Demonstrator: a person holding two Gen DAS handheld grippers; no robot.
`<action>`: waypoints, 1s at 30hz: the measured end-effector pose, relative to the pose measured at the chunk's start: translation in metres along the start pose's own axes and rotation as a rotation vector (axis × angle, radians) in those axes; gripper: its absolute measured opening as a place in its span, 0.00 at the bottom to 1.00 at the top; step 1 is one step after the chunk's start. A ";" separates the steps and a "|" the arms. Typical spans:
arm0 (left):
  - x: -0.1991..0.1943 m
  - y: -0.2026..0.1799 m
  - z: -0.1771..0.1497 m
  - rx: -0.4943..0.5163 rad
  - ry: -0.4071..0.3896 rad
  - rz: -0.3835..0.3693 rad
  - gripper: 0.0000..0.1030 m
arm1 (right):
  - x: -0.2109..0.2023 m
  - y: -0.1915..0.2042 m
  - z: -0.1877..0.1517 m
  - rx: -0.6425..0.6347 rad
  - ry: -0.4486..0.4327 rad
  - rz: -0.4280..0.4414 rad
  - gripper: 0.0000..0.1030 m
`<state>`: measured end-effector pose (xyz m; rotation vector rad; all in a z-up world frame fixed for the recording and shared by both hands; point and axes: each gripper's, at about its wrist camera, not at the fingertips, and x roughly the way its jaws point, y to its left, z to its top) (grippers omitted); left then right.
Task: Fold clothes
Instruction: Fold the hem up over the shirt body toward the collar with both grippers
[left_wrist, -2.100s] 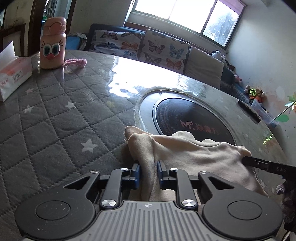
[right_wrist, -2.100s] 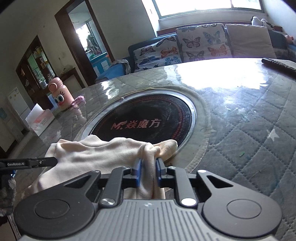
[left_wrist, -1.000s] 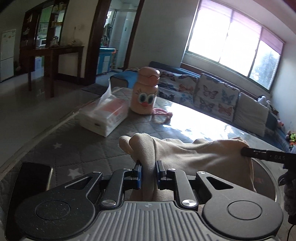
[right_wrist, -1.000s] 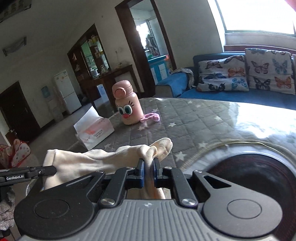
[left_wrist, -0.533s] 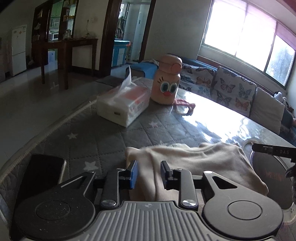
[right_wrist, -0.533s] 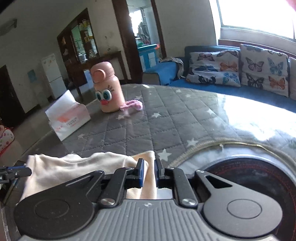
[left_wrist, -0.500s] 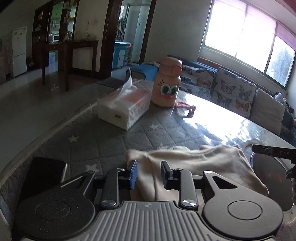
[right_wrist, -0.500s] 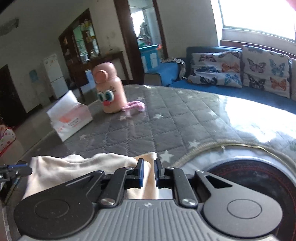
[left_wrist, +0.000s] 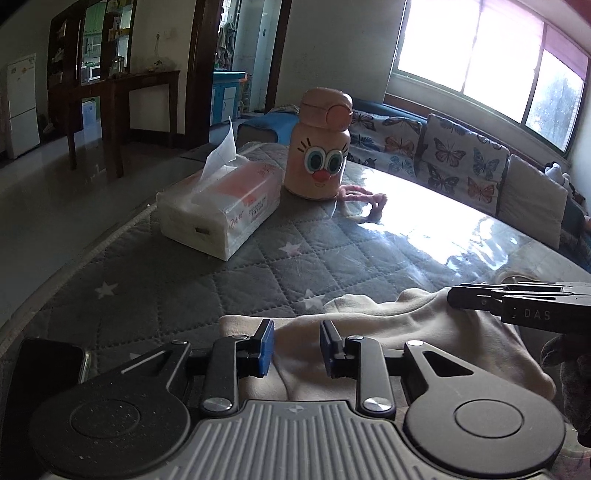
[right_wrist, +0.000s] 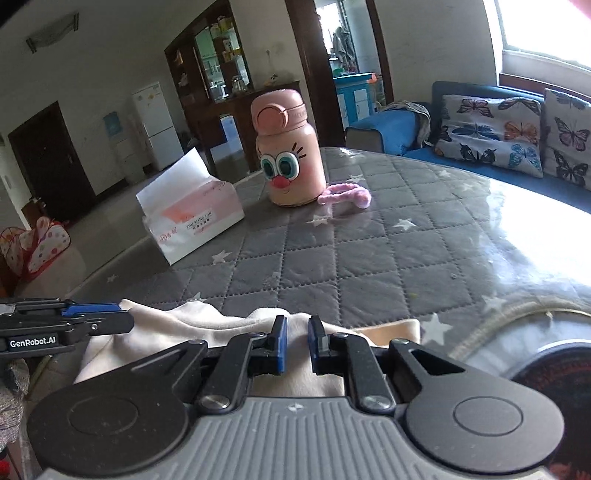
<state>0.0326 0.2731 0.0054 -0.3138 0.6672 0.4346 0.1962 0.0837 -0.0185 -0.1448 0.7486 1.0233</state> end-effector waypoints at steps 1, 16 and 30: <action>0.003 0.001 0.000 -0.001 0.005 0.006 0.29 | 0.003 0.000 0.000 -0.001 0.005 -0.001 0.12; -0.016 0.002 -0.002 -0.013 -0.028 -0.006 0.41 | -0.025 -0.003 0.006 -0.003 -0.014 -0.017 0.17; -0.061 -0.011 -0.040 0.042 -0.027 -0.060 0.43 | -0.080 0.009 -0.042 -0.016 0.023 -0.048 0.21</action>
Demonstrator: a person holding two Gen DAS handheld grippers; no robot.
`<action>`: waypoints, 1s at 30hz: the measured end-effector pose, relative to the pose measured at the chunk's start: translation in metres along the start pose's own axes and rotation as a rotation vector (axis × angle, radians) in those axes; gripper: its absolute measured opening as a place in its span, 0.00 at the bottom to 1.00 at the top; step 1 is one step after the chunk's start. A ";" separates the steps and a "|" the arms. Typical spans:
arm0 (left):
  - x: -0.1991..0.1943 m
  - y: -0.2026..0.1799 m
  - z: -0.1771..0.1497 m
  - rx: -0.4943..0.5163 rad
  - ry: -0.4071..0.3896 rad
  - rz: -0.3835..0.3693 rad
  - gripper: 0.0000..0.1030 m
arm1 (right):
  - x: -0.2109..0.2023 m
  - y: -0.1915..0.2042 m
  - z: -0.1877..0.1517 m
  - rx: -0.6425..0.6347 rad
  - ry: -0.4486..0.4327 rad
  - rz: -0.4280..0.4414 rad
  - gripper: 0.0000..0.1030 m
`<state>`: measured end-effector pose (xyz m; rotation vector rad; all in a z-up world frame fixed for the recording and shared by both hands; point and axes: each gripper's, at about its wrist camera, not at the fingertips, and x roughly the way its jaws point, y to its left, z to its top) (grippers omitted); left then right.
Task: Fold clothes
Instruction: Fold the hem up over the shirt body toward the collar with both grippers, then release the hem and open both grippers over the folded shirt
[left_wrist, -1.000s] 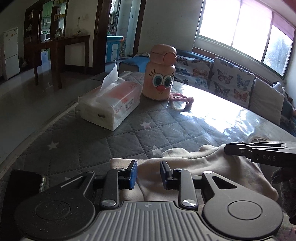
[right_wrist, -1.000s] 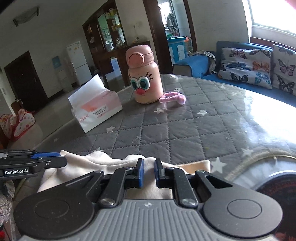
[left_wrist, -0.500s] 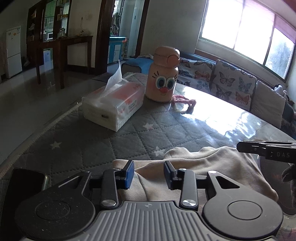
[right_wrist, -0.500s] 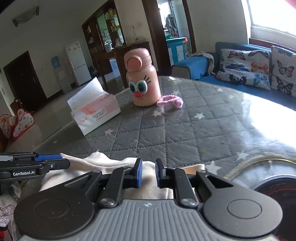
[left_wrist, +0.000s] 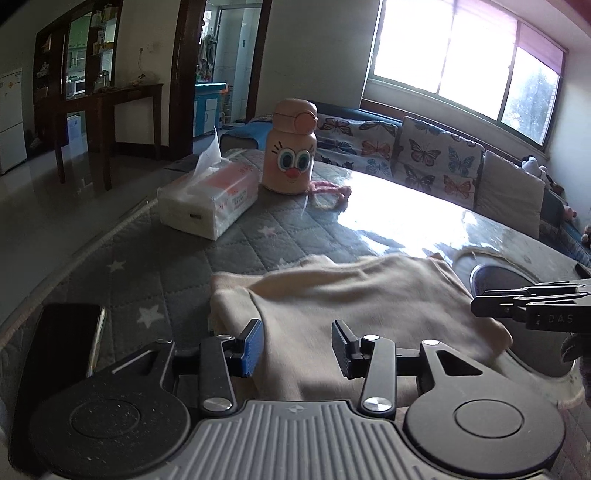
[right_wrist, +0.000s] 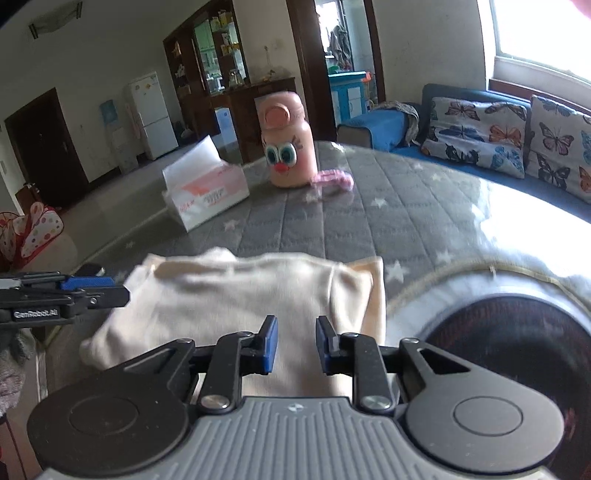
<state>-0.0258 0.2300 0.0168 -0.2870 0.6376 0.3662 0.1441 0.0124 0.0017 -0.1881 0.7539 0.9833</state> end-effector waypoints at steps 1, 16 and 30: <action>-0.001 -0.001 -0.003 0.001 0.006 0.000 0.43 | -0.001 0.000 -0.004 0.005 0.004 -0.001 0.21; -0.003 0.003 -0.026 -0.020 0.034 0.026 0.44 | -0.005 -0.012 -0.034 0.040 -0.005 -0.044 0.21; -0.010 0.014 -0.040 -0.044 0.046 0.058 0.46 | -0.001 0.039 -0.038 -0.088 -0.011 0.034 0.31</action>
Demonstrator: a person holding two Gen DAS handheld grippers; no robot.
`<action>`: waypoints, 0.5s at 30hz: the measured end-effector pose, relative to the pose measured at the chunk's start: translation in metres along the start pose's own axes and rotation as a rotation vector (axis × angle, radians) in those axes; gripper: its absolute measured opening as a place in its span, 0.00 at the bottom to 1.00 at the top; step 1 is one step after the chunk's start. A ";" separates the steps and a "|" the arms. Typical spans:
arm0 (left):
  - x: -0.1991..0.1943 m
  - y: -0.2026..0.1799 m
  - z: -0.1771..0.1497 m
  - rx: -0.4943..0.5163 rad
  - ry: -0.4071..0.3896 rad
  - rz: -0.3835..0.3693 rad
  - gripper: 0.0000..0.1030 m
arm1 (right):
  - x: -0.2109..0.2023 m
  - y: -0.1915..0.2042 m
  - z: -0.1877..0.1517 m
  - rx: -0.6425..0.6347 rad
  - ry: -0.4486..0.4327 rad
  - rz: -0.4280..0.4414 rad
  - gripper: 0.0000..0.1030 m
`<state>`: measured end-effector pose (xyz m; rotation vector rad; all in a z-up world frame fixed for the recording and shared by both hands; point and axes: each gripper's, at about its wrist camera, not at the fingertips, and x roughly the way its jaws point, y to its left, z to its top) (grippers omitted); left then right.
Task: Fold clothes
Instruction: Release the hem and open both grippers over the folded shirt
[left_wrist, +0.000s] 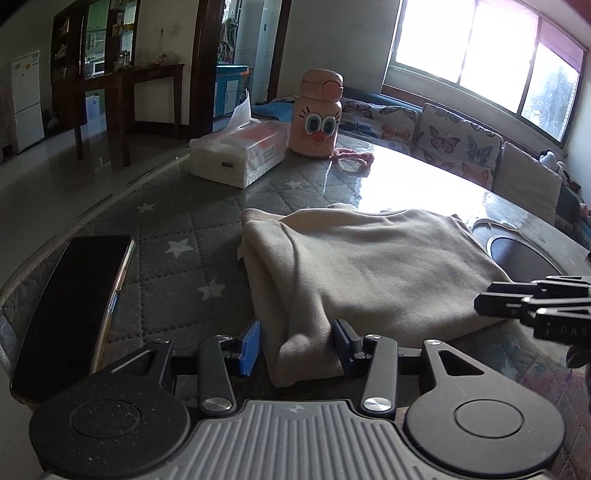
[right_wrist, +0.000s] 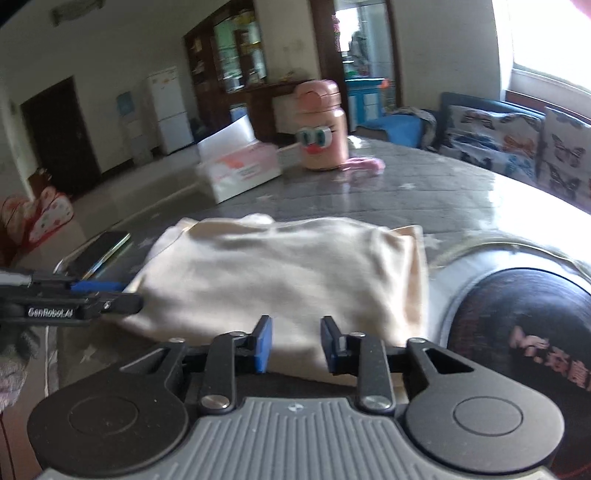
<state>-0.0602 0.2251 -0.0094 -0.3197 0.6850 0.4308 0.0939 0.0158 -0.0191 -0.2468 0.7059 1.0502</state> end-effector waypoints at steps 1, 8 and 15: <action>-0.001 0.001 -0.001 0.000 0.000 0.002 0.47 | 0.003 0.002 0.000 -0.007 0.008 -0.001 0.31; -0.011 0.002 -0.004 -0.004 -0.014 0.009 0.51 | 0.006 0.018 0.000 -0.029 0.009 0.001 0.31; -0.015 0.003 0.008 0.000 -0.043 0.027 0.56 | 0.019 0.046 0.007 -0.102 0.010 0.041 0.38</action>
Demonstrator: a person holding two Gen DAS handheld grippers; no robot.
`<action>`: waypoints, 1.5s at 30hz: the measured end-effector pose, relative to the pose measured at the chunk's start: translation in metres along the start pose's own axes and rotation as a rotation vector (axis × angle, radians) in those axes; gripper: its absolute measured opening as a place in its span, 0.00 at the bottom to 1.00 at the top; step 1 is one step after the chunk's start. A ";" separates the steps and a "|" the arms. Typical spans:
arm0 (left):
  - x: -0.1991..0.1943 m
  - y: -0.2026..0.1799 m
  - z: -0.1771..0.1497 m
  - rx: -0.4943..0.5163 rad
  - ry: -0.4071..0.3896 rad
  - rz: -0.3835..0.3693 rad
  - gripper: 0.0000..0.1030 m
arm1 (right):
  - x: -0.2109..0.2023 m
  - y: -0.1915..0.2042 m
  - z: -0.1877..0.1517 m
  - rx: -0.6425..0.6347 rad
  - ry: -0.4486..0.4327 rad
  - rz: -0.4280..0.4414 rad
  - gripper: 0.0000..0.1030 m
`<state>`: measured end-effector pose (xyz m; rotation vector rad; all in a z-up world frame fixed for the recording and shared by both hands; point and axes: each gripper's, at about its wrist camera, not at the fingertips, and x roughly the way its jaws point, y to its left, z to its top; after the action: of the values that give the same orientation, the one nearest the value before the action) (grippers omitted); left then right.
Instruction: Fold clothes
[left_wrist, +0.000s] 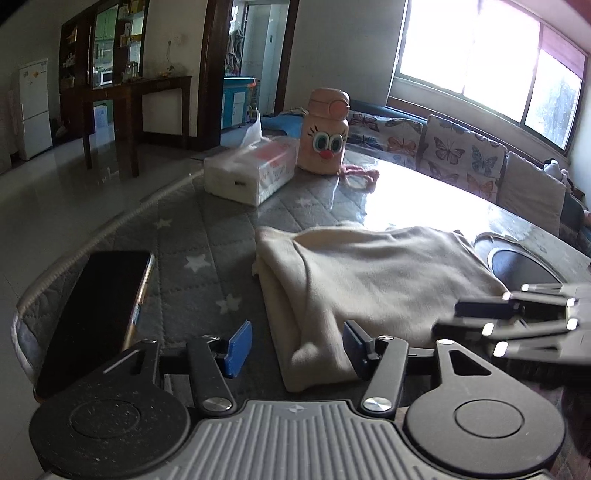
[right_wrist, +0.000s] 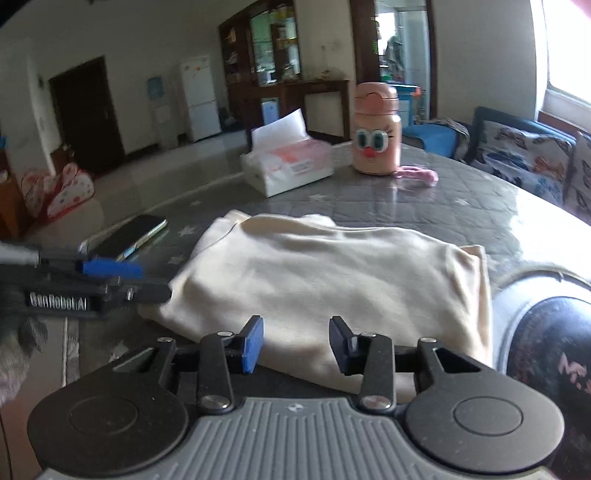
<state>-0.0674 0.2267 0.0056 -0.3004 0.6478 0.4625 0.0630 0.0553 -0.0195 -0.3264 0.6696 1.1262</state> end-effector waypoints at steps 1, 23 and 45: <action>0.003 0.000 0.002 0.000 0.001 0.004 0.56 | 0.003 0.002 -0.001 -0.008 0.011 0.001 0.38; -0.012 -0.028 -0.014 0.080 -0.013 0.030 0.91 | -0.048 0.004 -0.032 0.030 -0.032 -0.070 0.80; -0.047 -0.050 -0.042 0.126 -0.056 0.005 1.00 | -0.077 0.017 -0.060 0.085 -0.082 -0.186 1.00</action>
<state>-0.0973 0.1518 0.0098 -0.1663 0.6200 0.4318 0.0074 -0.0268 -0.0141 -0.2633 0.6002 0.9267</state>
